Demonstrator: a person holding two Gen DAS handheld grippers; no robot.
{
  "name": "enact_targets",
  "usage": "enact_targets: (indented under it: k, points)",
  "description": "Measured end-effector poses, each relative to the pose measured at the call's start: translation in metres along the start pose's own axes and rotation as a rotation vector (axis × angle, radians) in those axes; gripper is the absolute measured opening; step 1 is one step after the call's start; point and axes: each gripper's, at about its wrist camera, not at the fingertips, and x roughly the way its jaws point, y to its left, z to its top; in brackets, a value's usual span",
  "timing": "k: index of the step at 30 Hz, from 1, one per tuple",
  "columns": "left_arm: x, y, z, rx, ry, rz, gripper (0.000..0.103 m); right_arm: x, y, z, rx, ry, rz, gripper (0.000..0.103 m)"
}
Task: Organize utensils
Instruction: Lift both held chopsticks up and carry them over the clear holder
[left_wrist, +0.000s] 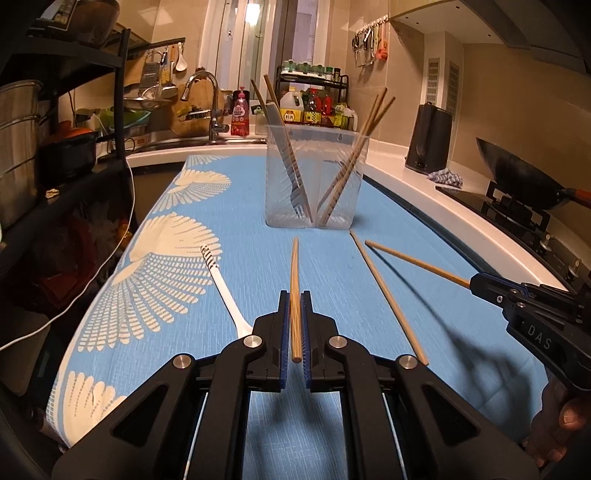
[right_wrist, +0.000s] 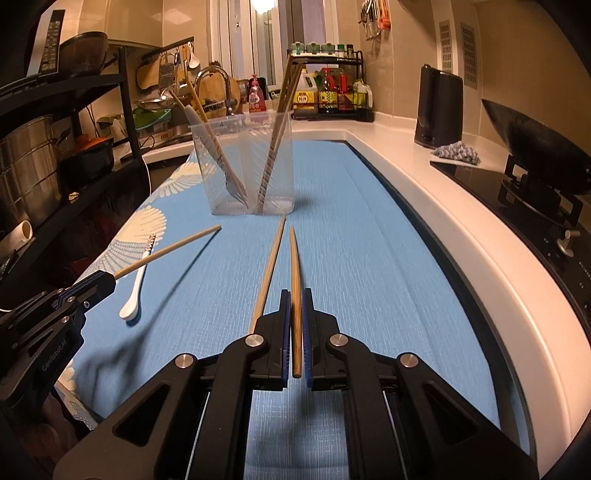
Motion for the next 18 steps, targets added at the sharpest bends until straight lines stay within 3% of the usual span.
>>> enact_targets:
  k: [18]
  points:
    - [-0.026, 0.022, 0.086, -0.028, -0.124, -0.035, 0.006, -0.033, 0.004, 0.078, -0.036, -0.169, 0.032, 0.006]
